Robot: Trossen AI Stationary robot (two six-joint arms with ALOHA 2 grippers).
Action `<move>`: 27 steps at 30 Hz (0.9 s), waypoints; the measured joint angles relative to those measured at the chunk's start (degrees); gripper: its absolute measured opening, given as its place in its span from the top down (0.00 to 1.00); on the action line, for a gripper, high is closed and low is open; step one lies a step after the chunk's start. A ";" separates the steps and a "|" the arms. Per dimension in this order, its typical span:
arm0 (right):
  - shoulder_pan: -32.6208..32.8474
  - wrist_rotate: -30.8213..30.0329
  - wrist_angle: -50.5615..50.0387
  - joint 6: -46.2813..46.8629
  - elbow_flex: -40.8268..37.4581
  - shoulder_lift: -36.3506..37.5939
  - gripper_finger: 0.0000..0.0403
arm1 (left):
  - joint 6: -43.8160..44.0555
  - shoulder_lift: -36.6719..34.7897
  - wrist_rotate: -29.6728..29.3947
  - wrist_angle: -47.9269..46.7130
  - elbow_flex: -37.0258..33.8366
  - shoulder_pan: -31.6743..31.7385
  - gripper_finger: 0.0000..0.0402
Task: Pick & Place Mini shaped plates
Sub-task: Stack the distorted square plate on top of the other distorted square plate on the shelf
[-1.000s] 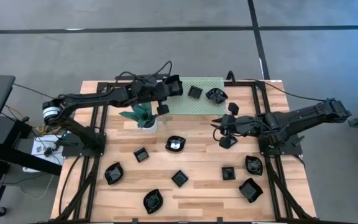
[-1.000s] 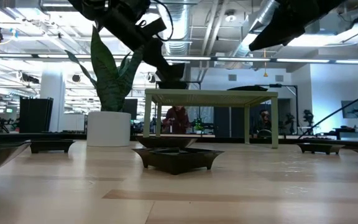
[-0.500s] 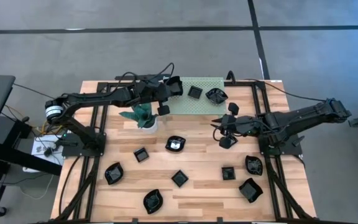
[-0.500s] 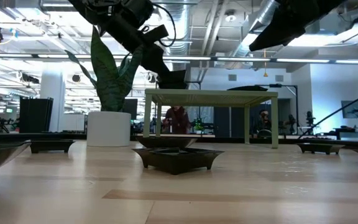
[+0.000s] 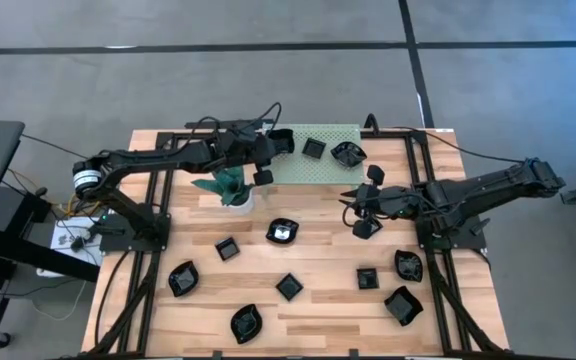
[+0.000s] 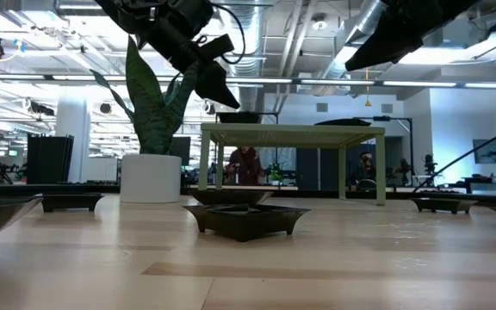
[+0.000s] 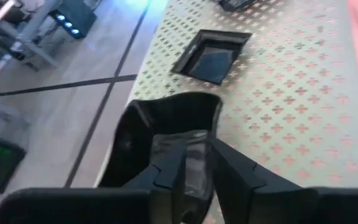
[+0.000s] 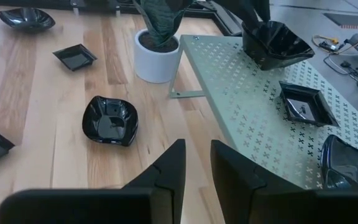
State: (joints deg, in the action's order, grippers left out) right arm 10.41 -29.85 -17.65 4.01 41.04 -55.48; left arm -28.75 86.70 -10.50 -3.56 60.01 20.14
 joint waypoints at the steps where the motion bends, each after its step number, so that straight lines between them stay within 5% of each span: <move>1: 0.00 0.02 0.00 -0.02 0.00 0.00 0.83 | 0.00 0.00 -0.66 0.03 0.00 -0.21 0.79; 13: -0.09 -0.08 1.45 1.61 0.00 0.00 0.83 | -3.79 -4.18 -1.89 11.22 0.00 -13.44 0.75; 27: 0.29 3.84 0.98 4.85 0.43 -6.91 0.83 | 5.64 -11.60 -2.34 7.16 0.02 -30.78 0.75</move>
State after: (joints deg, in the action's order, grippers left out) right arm 10.70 -26.00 -16.67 8.86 41.46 -62.40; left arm -23.11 75.10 -12.83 3.60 60.02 -10.63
